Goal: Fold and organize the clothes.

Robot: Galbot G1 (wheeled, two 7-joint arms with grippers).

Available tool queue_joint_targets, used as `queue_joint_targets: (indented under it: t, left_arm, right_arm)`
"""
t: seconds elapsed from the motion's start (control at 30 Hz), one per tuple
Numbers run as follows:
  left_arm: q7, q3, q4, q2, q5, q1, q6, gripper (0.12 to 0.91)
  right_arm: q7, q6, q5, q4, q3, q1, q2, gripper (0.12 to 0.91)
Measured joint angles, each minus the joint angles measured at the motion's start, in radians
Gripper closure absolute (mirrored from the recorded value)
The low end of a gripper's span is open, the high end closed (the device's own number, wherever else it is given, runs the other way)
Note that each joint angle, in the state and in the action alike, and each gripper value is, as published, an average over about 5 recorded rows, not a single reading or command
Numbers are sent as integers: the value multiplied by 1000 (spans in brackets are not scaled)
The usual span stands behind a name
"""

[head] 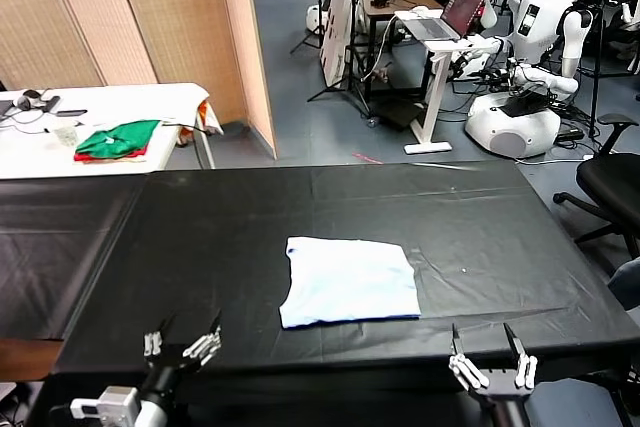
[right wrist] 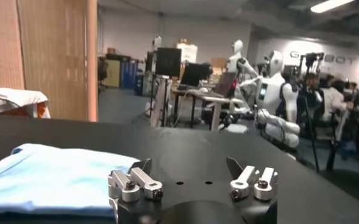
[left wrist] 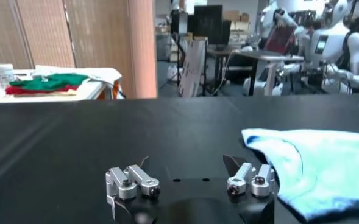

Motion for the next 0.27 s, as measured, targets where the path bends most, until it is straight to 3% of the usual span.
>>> queue_joint_targets:
  t: [0.27]
  left_arm:
    - [0,-1,-11,-12,0,19,-2,123]
  right_arm:
    - [1,1,-2,13,0,-30,4,118]
